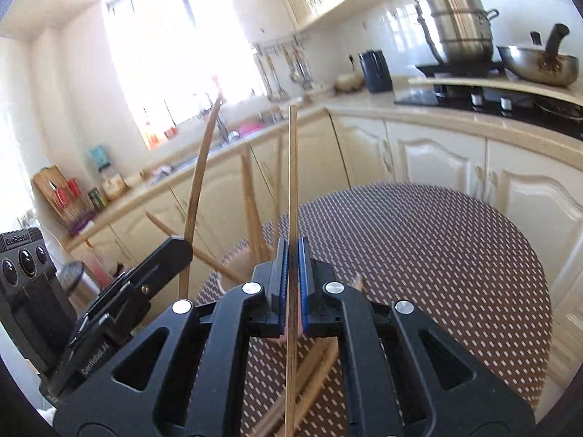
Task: Organize utensils
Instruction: 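Lift the chopstick with the right gripper and lower it into the pink cup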
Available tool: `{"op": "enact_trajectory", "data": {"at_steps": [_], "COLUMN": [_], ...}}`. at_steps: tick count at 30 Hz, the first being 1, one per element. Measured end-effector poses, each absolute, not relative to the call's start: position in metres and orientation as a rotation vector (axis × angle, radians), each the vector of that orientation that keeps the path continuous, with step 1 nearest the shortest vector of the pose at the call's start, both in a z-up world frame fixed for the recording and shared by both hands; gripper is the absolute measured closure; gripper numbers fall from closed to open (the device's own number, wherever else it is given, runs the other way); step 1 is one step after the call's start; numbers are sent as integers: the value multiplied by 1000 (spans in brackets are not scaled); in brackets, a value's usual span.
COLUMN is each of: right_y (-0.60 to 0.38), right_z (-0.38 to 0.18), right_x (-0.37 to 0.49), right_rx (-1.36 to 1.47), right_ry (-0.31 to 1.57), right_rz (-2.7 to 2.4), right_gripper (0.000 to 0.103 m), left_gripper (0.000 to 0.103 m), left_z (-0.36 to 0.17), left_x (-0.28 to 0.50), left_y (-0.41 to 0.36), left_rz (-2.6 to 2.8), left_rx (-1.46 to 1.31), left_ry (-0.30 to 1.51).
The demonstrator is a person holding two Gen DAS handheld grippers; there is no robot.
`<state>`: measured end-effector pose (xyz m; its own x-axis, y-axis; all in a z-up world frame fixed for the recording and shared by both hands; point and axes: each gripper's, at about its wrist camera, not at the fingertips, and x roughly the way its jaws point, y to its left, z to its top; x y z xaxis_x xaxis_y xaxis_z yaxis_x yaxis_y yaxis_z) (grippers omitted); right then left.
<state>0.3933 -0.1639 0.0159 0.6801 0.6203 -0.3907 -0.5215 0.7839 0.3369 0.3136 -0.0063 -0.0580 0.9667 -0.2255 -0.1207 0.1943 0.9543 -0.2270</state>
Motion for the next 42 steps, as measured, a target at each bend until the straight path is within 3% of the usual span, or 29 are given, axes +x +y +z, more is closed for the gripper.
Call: {"op": "enact_trajectory", "data": {"at_steps": [10,22,42], "right_y": [-128,-121,-113], "right_z": [25,17,17], "right_x": [420,453,460], "right_rx": [234,317,345], "right_ry": [364,302,180], "right_rz": [680,710,681], "right_gripper": [97,97,97], "left_gripper": [98,98,98], "left_z": [-50,-67,-97], "left_x": [351,397,389], "left_y": [12,17,24], "left_rz": [-92,-24,-30], "left_rx": [-240,-189,-202], "left_ry": [7,15,83]}}
